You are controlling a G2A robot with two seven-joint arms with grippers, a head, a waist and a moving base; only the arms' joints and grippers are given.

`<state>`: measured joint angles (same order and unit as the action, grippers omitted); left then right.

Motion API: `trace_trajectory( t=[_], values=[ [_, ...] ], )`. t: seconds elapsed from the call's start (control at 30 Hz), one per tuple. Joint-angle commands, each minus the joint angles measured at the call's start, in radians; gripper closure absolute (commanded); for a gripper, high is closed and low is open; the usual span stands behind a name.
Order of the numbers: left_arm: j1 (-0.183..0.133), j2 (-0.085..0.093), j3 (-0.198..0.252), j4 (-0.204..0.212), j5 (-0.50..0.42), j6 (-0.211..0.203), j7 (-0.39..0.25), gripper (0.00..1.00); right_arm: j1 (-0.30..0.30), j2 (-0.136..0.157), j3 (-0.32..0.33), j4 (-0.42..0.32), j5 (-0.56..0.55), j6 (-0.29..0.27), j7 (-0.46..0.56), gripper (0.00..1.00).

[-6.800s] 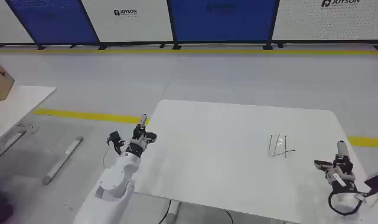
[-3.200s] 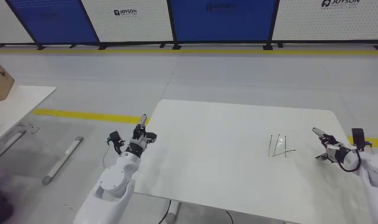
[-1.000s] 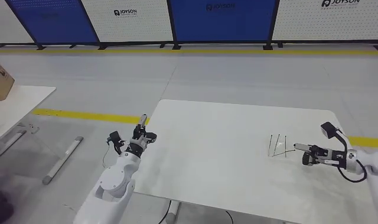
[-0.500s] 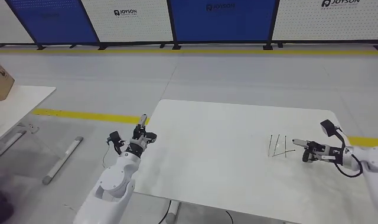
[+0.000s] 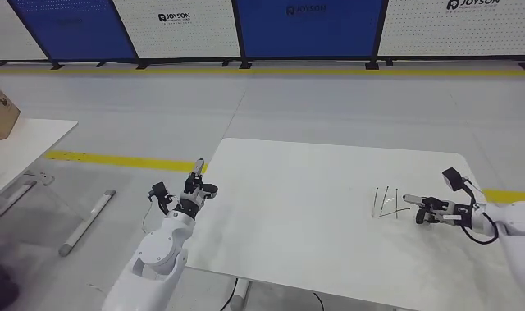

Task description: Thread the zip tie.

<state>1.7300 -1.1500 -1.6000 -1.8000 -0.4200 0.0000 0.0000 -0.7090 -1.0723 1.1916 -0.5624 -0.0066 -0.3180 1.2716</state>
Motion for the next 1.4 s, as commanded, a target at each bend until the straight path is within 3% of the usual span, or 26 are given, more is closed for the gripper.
trace_trajectory(
  t=[0.0, 0.03, 0.1, 0.57, 0.67, 0.73, 1.27, 1.37],
  values=[
    [0.0, 0.0, 0.0, 0.0, 0.0, 0.0, 0.0, 0.0, 0.007, -0.003, -0.006, 0.012, 0.002, 0.0, 0.001, 0.43],
    [0.0, 0.0, 0.0, 0.0, 0.0, 0.0, 0.0, 0.0, 0.011, -0.004, -0.01, 0.021, 0.004, -0.002, 0.001, 0.49],
    [0.0, 0.0, 0.0, 0.0, 0.0, 0.0, 0.0, 0.0, 0.019, -0.006, -0.014, 0.035, 0.008, -0.003, 0.003, 0.51],
    [0.0, 0.0, 0.0, 0.0, 0.0, 0.0, 0.0, 0.0, 0.064, -0.023, -0.048, 0.125, 0.02, -0.015, 0.008, 0.51],
    [0.0, 0.0, 0.0, 0.0, 0.0, 0.0, 0.0, 0.0, 0.07, -0.026, -0.053, 0.138, 0.022, -0.019, 0.007, 0.56],
    [0.0, 0.0, 0.0, 0.0, 0.0, 0.0, 0.0, 0.0, 0.074, -0.027, -0.057, 0.145, 0.021, -0.021, 0.007, 0.68],
    [0.0, 0.0, 0.0, 0.0, 0.0, 0.0, 0.0, 0.0, 0.088, -0.031, -0.07, 0.17, 0.029, -0.022, 0.009, 0.78],
    [0.0, 0.0, 0.0, 0.0, 0.0, 0.0, 0.0, 0.0, 0.089, -0.031, -0.071, 0.171, 0.03, -0.022, 0.011, 0.87]
  ],
)
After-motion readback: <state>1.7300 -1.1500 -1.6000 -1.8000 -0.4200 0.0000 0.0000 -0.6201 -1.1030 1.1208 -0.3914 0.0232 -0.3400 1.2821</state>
